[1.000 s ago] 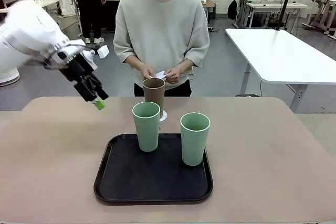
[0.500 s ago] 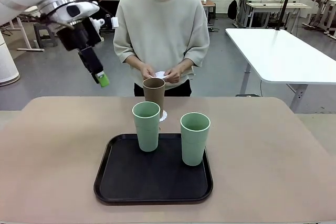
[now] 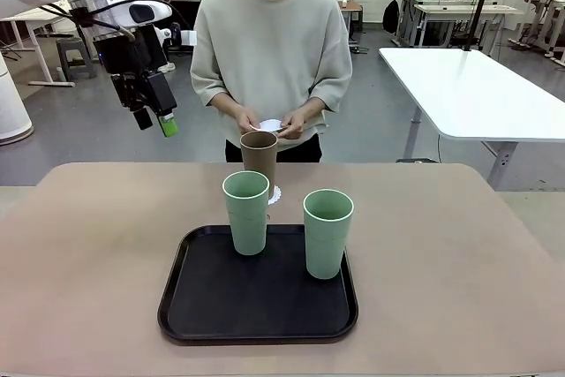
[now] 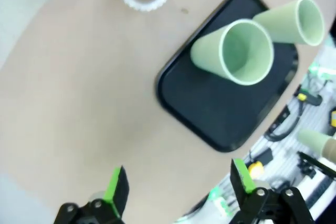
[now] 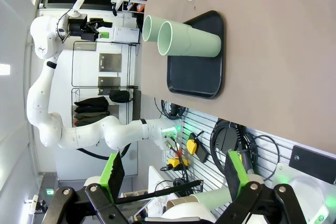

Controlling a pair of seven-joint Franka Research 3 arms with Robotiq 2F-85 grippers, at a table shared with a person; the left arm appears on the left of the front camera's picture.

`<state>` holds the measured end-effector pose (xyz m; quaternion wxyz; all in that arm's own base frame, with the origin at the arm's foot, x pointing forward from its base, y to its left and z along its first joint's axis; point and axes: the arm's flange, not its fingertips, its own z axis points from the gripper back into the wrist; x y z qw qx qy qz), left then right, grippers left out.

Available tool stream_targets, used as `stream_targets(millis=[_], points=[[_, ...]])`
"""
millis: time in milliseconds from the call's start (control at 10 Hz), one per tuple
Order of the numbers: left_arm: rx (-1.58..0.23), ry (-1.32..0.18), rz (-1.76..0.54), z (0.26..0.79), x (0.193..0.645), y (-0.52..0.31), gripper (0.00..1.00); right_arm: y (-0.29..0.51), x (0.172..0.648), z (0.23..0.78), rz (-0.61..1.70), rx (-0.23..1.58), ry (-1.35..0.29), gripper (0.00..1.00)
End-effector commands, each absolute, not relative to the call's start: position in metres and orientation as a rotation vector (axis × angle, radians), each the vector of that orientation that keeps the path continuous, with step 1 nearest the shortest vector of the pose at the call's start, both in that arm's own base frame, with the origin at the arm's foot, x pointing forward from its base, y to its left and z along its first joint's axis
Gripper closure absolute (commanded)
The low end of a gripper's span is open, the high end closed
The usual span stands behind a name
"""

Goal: Place coasters on the table and set cups on them.
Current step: Pick up one Reusable plastic cup and place it on a coaster set by the human, then take one Reusable plastic cup from the Flat Tray and place it on a coaster set by the human.

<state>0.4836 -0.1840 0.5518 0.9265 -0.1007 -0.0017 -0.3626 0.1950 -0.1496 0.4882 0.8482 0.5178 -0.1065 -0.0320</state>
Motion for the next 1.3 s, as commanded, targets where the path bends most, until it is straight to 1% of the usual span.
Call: stream_targets(millis=[0,700,800,900,1000,1100,1200], points=[[-0.246,-0.031,-0.762,0.556,0.484,-0.185,0.00,-0.150,0.195,0.489,-0.063,1.098,-0.226,0.00],[-0.246,-0.031,-0.762,0.556,0.484,-0.185,0.00,-0.150,0.195,0.489,-0.063,1.098,-0.226,0.00],[-0.228,-0.011,-0.743,0.554,0.484,-0.186,0.00,-0.150,0.195,0.489,-0.063,1.098,-0.226,0.00],[-0.242,-0.129,-0.642,0.541,0.453,-0.179,0.00,-0.150,0.195,0.489,-0.063,1.098,-0.226,0.00],[-0.336,-0.170,-0.599,0.540,0.427,-0.161,0.00,-0.150,0.195,0.489,-0.063,1.098,-0.226,0.00],[-0.383,-0.195,-0.544,0.548,0.409,-0.133,0.00,-0.150,0.195,0.489,-0.063,1.098,-0.226,0.00],[-0.455,-0.262,-0.478,0.544,0.392,-0.104,0.00,-0.150,0.195,0.489,-0.063,1.098,-0.226,0.00]])
